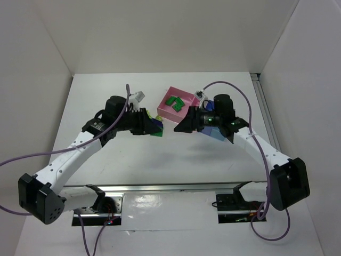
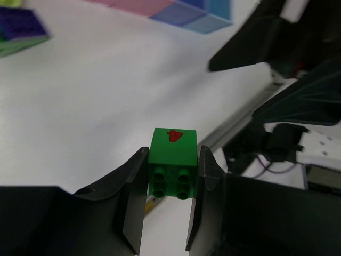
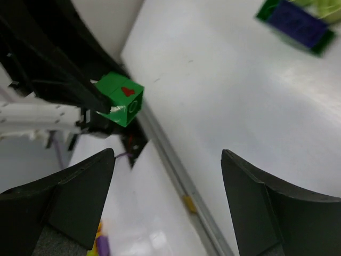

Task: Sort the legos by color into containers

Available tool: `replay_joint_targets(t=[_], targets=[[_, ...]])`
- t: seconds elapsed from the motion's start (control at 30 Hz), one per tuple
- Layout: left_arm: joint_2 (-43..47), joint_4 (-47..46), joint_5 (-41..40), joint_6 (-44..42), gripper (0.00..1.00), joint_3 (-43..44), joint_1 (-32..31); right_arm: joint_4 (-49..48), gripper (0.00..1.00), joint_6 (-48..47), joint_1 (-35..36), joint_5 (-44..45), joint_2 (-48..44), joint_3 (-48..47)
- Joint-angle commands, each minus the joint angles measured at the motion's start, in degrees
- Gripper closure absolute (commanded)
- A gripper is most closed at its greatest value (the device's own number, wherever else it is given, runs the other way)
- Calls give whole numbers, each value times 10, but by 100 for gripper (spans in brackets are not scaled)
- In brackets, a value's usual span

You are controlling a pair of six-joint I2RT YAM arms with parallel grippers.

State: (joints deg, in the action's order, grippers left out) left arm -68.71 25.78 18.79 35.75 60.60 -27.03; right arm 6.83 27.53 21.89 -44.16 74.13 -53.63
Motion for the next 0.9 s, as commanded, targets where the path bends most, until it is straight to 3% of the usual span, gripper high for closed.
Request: replay_joint_targets(t=[0.0, 0.17, 0.27, 0.6, 0.87], targets=[[-4, -128, 173, -17, 100, -17, 7, -161, 12, 66, -5, -160, -34, 29], [-41, -197, 311, -23, 100, -11, 7, -177, 11, 56, -5, -224, -13, 7], [-54, -215, 340, -23, 100, 0, 7, -145, 11, 22, 0, -238, 6, -20], [-64, -257, 381, -9, 100, 7, 24, -83, 13, -31, 16, -272, 43, -45], [-70, -257, 386, -9, 100, 18, 24, -117, 22, -10, 53, -266, 59, -55]])
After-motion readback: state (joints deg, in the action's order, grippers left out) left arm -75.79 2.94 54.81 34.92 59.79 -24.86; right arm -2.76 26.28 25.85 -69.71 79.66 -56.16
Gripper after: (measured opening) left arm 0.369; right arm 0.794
